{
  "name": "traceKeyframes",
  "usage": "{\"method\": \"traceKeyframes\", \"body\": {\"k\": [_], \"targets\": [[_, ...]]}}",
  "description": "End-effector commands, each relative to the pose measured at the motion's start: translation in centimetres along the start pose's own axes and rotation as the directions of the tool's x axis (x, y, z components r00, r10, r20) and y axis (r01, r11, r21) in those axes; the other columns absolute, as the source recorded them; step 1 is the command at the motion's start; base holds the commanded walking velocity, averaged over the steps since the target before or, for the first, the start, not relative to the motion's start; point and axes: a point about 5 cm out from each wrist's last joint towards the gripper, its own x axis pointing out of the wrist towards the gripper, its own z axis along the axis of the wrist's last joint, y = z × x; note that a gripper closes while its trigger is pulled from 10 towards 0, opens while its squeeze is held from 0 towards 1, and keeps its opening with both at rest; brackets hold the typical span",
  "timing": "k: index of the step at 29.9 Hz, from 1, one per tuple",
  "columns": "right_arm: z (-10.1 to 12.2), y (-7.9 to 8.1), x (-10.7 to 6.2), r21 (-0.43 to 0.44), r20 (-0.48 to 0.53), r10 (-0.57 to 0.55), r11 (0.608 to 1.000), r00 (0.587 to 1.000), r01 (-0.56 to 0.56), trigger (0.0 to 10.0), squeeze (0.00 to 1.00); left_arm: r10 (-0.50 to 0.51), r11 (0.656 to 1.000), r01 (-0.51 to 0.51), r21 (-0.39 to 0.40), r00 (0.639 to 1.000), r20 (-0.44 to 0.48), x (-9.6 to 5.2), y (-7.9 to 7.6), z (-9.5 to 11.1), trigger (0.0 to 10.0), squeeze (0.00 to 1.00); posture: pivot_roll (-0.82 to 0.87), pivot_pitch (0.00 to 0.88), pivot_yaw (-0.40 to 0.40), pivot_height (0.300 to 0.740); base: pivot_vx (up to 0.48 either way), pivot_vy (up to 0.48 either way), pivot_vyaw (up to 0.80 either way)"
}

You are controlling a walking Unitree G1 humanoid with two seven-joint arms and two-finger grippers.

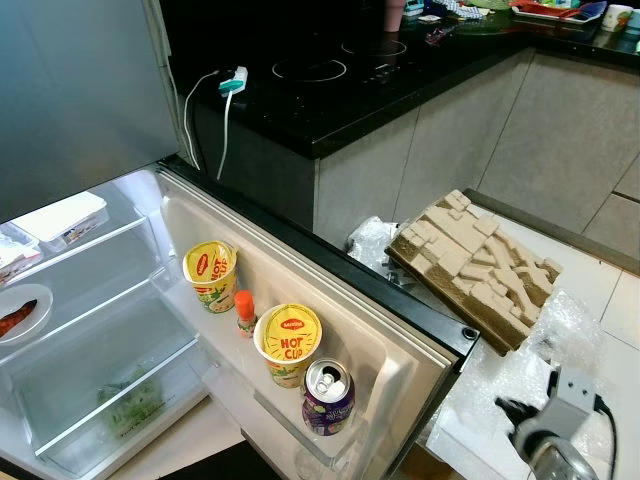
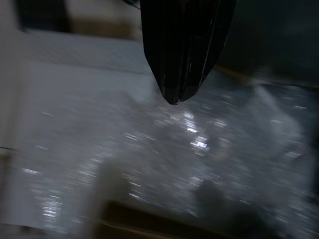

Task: Restocking fridge

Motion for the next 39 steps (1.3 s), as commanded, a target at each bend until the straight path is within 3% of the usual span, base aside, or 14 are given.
{"method": "traceKeyframes", "body": {"k": [1,9,11,21,24,27,31,32,33,34,38,39], "targets": [[-0.1,0.6,0.1,0.055,0.007,0.071,0.996,0.997,-0.071,10.0,0.0,-0.035,0.999,0.034,0.009,0.999,0.026,0.2,-0.9,0.9,10.0,0.0,-0.06,0.0,-0.009,0.74,0.0,0.0,0.0],[-0.9,1.5,0.0,0.108,-0.024,0.213,0.972,0.977,-0.21,10.0,0.0,-0.038,0.999,0.037,0.012,0.999,0.021,0.2,-1.0,0.6,10.0,0.0,-0.06,0.0,-0.009,0.74,0.0,0.0,0.0],[-1.7,2.1,-0.3,0.132,-0.07,0.319,0.942,0.945,-0.309,10.0,0.0,-0.04,0.999,0.04,0.015,0.999,0.019,0.2,-1.1,0.6,10.0,0.0,-0.06,0.0,-0.009,0.74,0.0,0.0,0.0],[-2.5,3.1,-0.7,0.189,-0.112,0.484,0.868,0.868,-0.459,10.0,0.0,-0.042,0.999,0.042,0.014,0.999,0.016,0.2,-1.2,0.5,10.0,0.0,-0.06,0.0,-0.008,0.74,0.0,0.0,0.0],[-3.3,3.9,-1.2,0.224,-0.154,0.596,0.798,0.788,-0.559,10.0,0.0,-0.044,0.999,0.044,0.014,0.999,0.016,0.2,-1.3,0.5,10.0,0.0,-0.06,0.0,-0.008,0.74,0.0,0.0,0.0],[-3.5,4.0,-1.3,0.23,-0.159,0.61,0.788,0.777,-0.571,10.0,0.0,-0.044,0.999,0.044,0.014,0.999,0.016,0.2,-1.3,0.5,10.0,0.0,-0.06,0.0,-0.008,0.74,0.0,0.0,0.0],[-3.9,4.5,-1.7,0.257,-0.183,0.677,0.733,0.713,-0.63,10.0,0.0,-0.046,0.999,0.046,0.013,0.999,0.016,0.2,-1.4,0.6,10.0,0.0,-0.06,0.0,-0.008,0.74,0.0,0.0,0.0],[-3.9,4.5,-1.7,0.257,-0.183,0.677,0.733,0.713,-0.63,10.0,0.0,-0.046,0.999,0.046,0.013,0.999,0.016,0.2,-1.4,0.6,10.0,0.0,-0.06,0.0,-0.008,0.74,0.0,0.0,0.0],[-4.0,4.7,-1.9,0.271,-0.192,0.708,0.704,0.68,-0.656,10.0,0.0,-0.047,0.999,0.047,0.014,0.999,0.016,0.3,-1.5,0.6,10.0,0.0,-0.06,0.0,-0.008,0.74,0.0,0.0,0.0],[-4.0,4.7,-1.9,0.271,-0.192,0.708,0.704,0.68,-0.656,10.0,0.0,-0.047,0.999,0.047,0.014,0.999,0.016,0.3,-1.5,0.6,10.0,0.0,-0.06,0.0,-0.008,0.74,0.0,0.0,0.0],[-4.2,5.1,-2.2,0.297,-0.216,0.763,0.645,0.609,-0.704,10.0,0.0,-0.048,0.999,0.048,0.015,0.999,0.016,0.3,-1.5,0.6,10.0,0.0,-0.06,0.0,-0.01,0.74,0.0,0.0,0.0],[-4.2,5.1,-2.2,0.297,-0.216,0.763,0.645,0.609,-0.704,10.0,0.0,-0.048,0.999,0.048,0.015,0.999,0.016,0.3,-1.5,0.6,10.0,0.0,-0.06,0.0,-0.01,0.74,0.0,0.0,0.0]]}}
